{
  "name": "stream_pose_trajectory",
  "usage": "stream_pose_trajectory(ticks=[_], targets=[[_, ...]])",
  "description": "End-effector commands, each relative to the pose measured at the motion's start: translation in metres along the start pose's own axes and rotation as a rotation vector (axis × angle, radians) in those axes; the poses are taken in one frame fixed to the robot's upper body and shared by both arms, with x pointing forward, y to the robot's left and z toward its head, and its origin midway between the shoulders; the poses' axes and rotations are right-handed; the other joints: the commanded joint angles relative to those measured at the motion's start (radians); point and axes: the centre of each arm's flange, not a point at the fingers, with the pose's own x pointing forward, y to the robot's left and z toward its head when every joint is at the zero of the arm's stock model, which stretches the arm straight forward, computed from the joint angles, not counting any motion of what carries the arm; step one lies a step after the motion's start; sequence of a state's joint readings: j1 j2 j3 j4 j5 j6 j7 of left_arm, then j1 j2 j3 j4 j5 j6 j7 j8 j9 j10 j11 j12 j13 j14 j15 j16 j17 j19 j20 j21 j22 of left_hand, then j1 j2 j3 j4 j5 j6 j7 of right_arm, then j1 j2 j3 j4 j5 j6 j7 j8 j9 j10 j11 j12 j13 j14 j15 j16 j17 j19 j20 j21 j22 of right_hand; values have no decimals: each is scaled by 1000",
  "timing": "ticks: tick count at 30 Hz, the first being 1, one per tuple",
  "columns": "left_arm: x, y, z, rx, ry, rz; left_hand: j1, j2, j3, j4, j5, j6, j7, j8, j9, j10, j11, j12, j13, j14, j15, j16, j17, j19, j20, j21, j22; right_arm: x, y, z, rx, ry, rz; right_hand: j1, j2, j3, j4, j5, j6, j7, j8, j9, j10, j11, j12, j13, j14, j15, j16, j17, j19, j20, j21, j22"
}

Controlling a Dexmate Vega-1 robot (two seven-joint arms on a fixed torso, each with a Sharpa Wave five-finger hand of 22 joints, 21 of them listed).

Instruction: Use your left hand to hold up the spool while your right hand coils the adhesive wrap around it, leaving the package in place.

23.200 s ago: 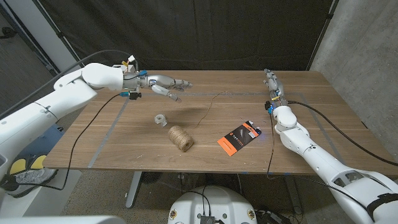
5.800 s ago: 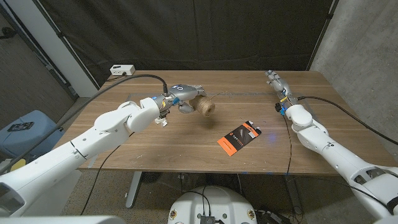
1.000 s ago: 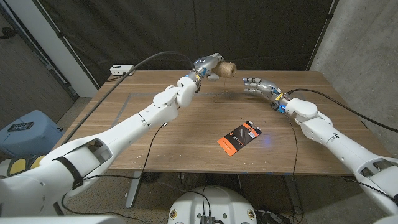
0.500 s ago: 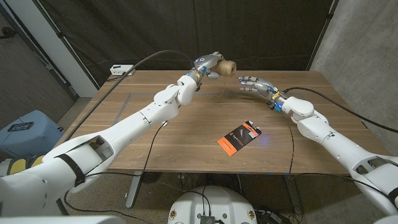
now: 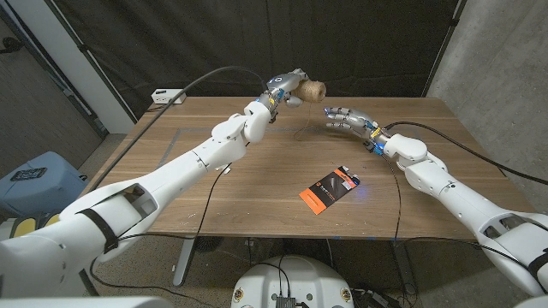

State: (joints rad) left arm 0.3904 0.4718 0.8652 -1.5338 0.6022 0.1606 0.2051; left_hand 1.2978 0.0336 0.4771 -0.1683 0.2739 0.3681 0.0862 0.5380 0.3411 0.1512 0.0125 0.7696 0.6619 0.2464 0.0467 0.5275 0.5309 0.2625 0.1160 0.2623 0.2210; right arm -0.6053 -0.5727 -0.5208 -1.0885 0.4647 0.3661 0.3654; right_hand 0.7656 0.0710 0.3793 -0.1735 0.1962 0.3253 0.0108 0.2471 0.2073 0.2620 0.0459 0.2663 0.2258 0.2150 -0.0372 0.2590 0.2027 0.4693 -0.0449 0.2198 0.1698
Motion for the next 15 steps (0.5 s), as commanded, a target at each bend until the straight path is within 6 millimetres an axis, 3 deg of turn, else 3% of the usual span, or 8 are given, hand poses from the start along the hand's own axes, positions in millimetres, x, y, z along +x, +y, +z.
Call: stream_pose_trajectory(ticks=[1,15], targets=[[1,4,0,-22,10,-6,-8,15,14,7,7,13,4,52,89,7,4,4,51,1,4,4,2,-6,-2,-3,3,3,7,-9,5,27,12,18,3,4,-1,2,5,1,2,2,4,-2,1,4,8,-27,2,2,6,-37,-4,4],[2,8,6,-49,17,-2,-11,17,15,8,10,13,5,52,89,8,2,4,53,1,4,5,4,-7,-1,-3,4,1,11,-13,4,44,27,68,10,19,-12,9,9,-1,1,3,7,-4,-2,8,12,-30,-1,1,11,-37,-6,4]])
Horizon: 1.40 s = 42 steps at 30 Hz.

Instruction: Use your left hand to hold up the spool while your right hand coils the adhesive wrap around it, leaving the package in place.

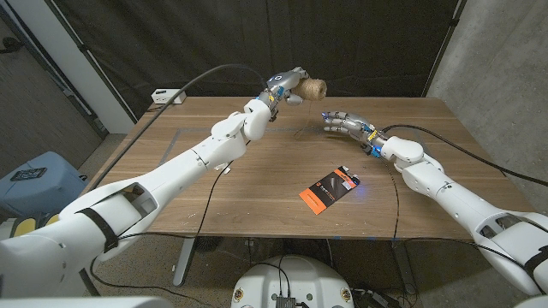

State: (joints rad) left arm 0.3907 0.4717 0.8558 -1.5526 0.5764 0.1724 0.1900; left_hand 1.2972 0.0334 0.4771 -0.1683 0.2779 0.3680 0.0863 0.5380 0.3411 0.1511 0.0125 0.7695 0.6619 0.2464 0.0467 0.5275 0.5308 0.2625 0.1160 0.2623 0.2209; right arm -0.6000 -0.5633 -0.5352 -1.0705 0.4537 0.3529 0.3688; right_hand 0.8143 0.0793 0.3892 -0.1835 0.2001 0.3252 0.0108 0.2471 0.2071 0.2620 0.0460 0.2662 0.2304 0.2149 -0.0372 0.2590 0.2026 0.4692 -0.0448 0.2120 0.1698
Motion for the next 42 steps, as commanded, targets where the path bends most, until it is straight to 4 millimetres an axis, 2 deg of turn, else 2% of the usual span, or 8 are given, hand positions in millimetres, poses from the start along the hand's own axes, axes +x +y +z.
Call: stream_pose_trajectory(ticks=[1,11,19,27,38,42], targets=[[0,2,4,-28,11,-1,-10,17,16,8,6,13,4,52,89,10,3,5,53,2,5,5,4,-7,-1,-3,4,-1,5,-5,1,17,14,23,2,10,-2,5,10,-1,1,3,8,-4,-2,3,12,-30,-1,1,10,-38,1,4],[1,3,7,-29,7,-3,-14,19,14,9,7,13,4,52,89,10,4,5,54,0,5,7,7,-7,-1,-2,4,0,8,-7,0,23,24,48,3,15,-2,7,19,-5,3,4,21,-10,1,5,20,-35,0,2,18,-40,2,4],[5,3,8,-39,2,4,-17,19,14,9,9,13,3,53,89,9,4,4,56,1,4,7,7,-8,-1,-3,4,4,10,-7,-1,29,29,58,1,9,8,3,37,-12,7,5,38,-12,5,8,46,-44,11,6,41,-49,8,5],[9,6,4,-58,19,2,-19,19,14,9,11,14,5,53,89,10,3,4,57,2,5,6,7,-7,-2,-2,4,13,11,-7,-13,22,57,54,-4,-1,14,-2,31,-11,2,6,31,-16,1,10,37,-44,8,9,40,-51,5,5],[15,11,1,-85,40,9,-27,22,13,13,12,15,1,54,88,13,3,5,58,4,5,8,9,-8,-1,-2,4,19,12,-6,-20,10,91,71,-4,-1,10,-5,24,-12,-3,6,25,-26,-4,12,32,-48,4,9,35,-51,1,5],[17,11,4,-88,27,8,-28,22,12,12,12,14,3,54,88,15,3,6,59,4,4,8,9,-8,-2,-2,5,19,14,-7,-20,13,95,75,-4,-2,10,-6,26,-13,-3,7,30,-17,-3,13,33,-49,4,9,35,-52,0,5]])
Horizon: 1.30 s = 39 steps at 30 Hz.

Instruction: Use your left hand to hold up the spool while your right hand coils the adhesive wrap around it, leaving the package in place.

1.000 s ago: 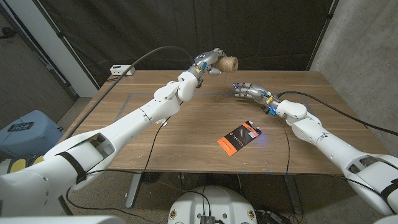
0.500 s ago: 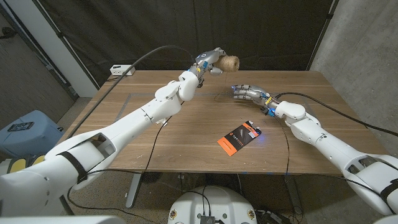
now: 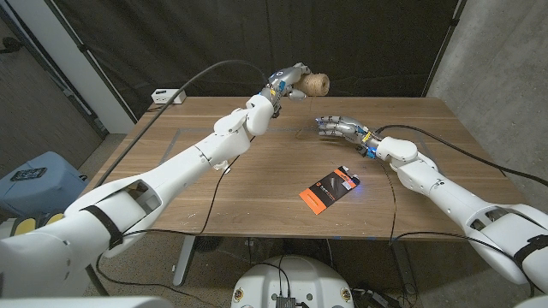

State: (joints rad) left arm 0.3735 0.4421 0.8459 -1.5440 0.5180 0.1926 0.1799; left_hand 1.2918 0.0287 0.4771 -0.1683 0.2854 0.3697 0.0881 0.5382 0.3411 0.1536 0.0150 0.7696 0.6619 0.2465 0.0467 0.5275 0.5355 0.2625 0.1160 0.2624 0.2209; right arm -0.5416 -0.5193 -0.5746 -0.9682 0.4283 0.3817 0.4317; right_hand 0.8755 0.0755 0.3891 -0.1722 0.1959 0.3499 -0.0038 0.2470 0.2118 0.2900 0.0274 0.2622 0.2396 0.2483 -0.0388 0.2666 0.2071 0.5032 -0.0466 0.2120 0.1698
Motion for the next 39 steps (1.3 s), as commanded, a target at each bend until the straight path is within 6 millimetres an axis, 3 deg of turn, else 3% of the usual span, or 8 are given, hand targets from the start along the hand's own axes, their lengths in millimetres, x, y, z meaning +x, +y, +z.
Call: stream_pose_trajectory(ticks=[1,16,39], targets=[[6,3,1,-21,2,2,-23,26,12,12,5,14,1,54,88,11,0,5,59,4,4,8,4,-8,-2,-2,5,5,4,0,-5,-3,27,15,0,-2,-1,-2,3,1,-2,2,2,3,1,4,0,-48,-3,5,1,-50,0,5],[3,2,8,-46,17,1,-29,27,12,13,8,15,5,54,88,13,2,5,61,3,6,7,4,-9,-2,-2,5,15,10,3,-7,-18,46,23,5,-7,4,-4,12,-5,-1,3,6,-6,0,7,7,-51,0,7,5,-51,-1,5],[6,5,13,-91,35,-9,-36,30,13,11,12,12,8,52,87,11,8,3,62,2,11,7,5,-15,2,-3,5,30,2,12,-47,-38,37,40,11,-10,3,-4,10,-9,-5,3,6,-13,-3,10,6,-57,-1,9,6,-56,-2,5]])
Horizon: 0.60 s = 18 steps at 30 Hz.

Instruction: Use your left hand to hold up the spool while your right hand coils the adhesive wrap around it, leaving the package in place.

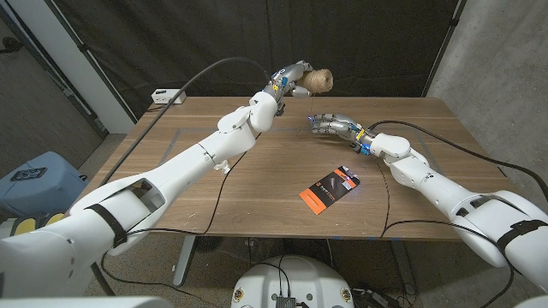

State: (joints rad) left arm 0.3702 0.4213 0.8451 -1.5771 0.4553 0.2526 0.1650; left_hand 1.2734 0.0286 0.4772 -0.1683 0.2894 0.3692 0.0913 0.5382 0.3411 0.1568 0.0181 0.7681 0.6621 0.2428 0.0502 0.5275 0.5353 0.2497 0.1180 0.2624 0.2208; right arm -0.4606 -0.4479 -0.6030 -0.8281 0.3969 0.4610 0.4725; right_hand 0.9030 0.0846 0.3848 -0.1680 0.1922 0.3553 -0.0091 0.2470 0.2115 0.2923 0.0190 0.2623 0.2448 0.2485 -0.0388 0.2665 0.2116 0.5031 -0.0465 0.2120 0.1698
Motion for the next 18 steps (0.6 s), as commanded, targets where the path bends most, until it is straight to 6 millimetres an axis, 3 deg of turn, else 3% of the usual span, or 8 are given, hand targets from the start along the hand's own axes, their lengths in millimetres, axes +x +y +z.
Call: stream_pose_trajectory(ticks=[1,18], targets=[[2,1,3,-21,3,-2,-18,31,13,12,8,13,7,52,87,7,5,4,62,5,7,6,6,-2,0,-3,5,9,-2,5,-20,-9,4,13,2,-6,-1,-1,4,-3,-6,4,4,-5,-3,5,6,-56,-1,4,7,-56,-2,5],[8,-1,5,-54,15,-12,-23,32,13,11,11,12,8,49,86,5,8,1,63,2,10,7,7,-6,1,-4,6,23,-1,10,-18,-25,-12,21,-2,-18,1,-5,30,-12,1,5,29,-14,3,8,26,-65,7,6,29,-57,4,5]])
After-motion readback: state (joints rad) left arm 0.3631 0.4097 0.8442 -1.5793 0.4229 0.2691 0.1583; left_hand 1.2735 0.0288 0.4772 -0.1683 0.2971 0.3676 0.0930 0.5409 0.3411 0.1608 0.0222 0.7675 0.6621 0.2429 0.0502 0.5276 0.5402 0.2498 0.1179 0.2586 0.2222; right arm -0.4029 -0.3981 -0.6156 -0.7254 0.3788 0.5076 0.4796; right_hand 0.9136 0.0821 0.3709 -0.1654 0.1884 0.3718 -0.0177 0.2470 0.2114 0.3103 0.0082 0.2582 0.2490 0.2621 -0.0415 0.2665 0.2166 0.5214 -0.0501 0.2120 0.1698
